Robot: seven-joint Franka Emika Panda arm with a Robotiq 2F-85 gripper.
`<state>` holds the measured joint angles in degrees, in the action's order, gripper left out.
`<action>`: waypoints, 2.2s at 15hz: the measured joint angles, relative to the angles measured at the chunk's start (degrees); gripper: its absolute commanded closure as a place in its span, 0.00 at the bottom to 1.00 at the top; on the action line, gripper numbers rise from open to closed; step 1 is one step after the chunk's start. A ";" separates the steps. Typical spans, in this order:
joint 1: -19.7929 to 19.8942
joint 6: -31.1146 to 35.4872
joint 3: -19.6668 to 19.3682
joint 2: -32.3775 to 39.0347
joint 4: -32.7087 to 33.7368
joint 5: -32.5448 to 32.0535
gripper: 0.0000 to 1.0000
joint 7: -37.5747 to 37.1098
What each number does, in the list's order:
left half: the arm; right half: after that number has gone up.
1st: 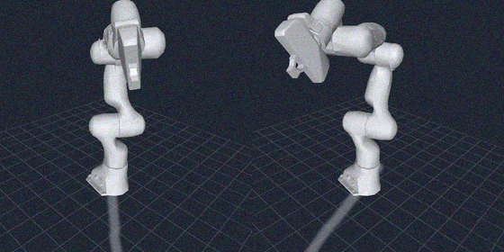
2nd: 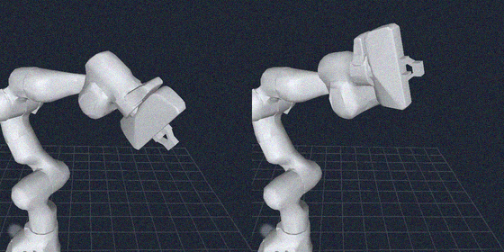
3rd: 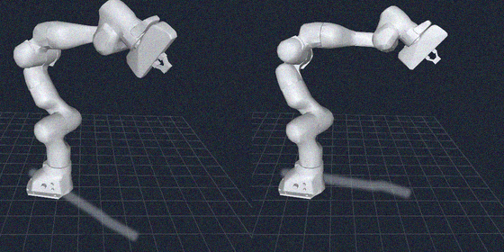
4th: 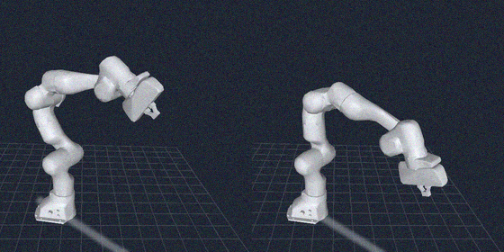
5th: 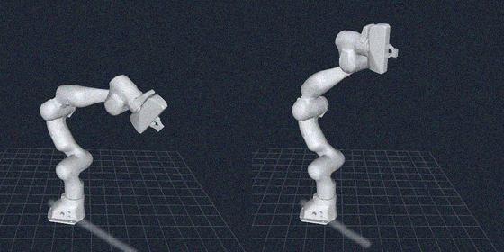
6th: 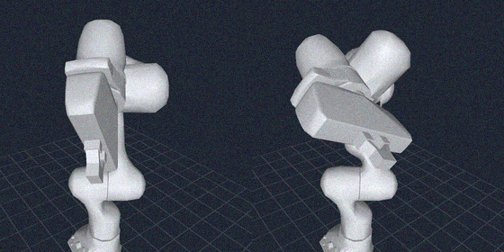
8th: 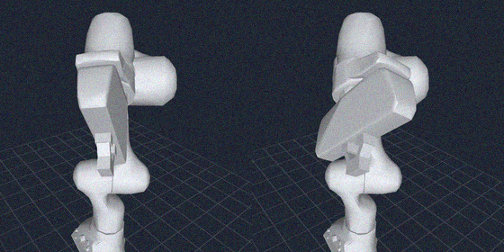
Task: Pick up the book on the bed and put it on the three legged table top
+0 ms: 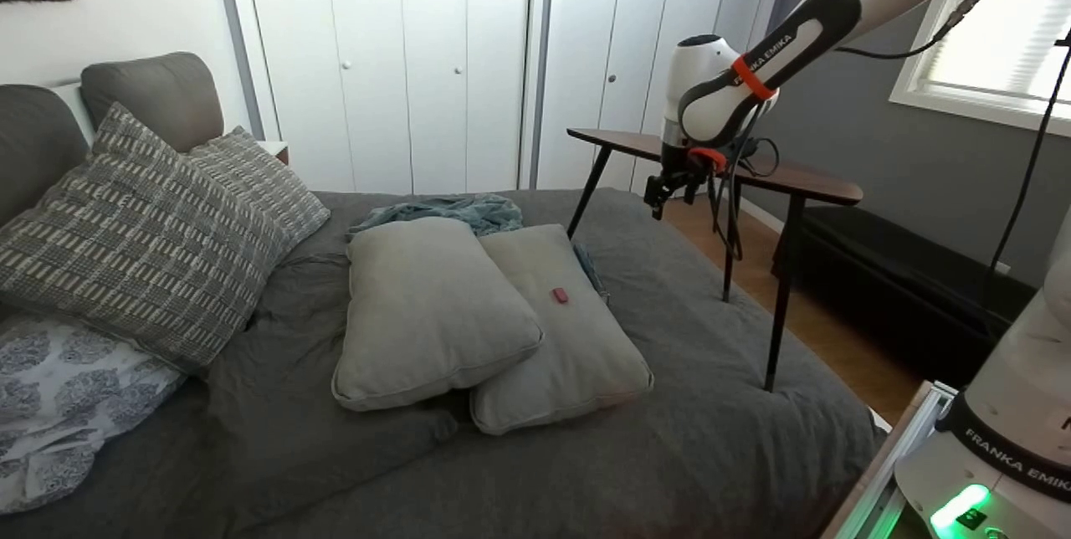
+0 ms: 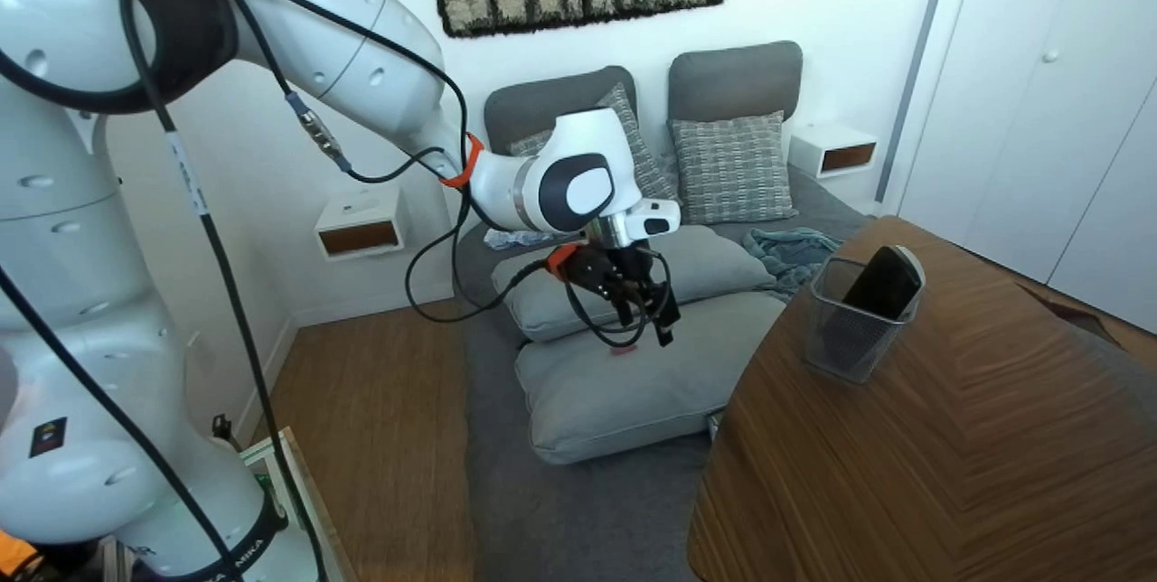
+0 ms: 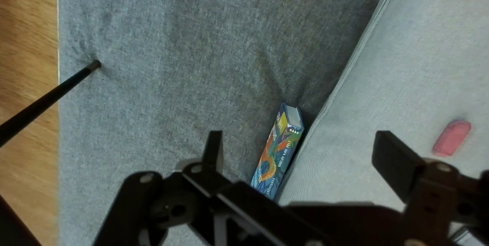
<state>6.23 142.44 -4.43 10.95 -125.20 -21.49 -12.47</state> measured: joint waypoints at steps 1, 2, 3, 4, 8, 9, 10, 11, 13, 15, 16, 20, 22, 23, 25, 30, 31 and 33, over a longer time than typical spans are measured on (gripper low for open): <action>-0.01 -0.02 -0.01 0.04 0.12 0.00 0.00 -0.01; -0.02 -0.03 -0.01 0.04 0.17 0.00 0.00 -0.02; -0.02 -0.03 -0.02 0.04 0.18 0.00 0.00 -0.02; -0.02 -0.03 -0.02 0.04 0.18 0.00 0.00 -0.02; -0.96 0.39 -0.99 0.58 0.36 -0.28 0.00 -1.72; -1.61 1.24 -1.70 1.42 0.79 -1.21 0.00 -4.05; -2.33 2.33 -2.45 2.67 1.43 -2.32 0.00 -6.66; -3.01 3.54 -3.23 4.31 2.32 -3.16 0.00 -9.02; -4.53 6.34 -5.01 8.61 4.76 -4.39 0.00 -13.08; -6.50 8.77 -7.27 13.77 8.32 -5.16 0.00 -16.00; -7.60 9.62 -8.50 16.27 10.24 -5.20 0.00 -16.96; -9.91 9.96 -10.93 26.02 19.36 -4.60 0.00 -16.92; -9.58 8.89 -11.04 30.43 24.06 -3.07 0.00 -14.84; -8.99 8.35 -10.82 32.55 26.39 -1.60 0.00 -12.79; -6.86 7.39 -9.54 36.65 31.04 2.39 0.00 -7.95; -3.76 5.03 -7.46 42.35 38.65 6.76 0.00 -4.82; -3.77 4.85 -7.35 42.44 38.91 6.78 0.00 -4.82; -3.78 4.73 -7.22 42.44 39.14 6.79 0.00 -4.82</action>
<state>2.46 147.17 -11.65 53.39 -86.07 -14.70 -17.29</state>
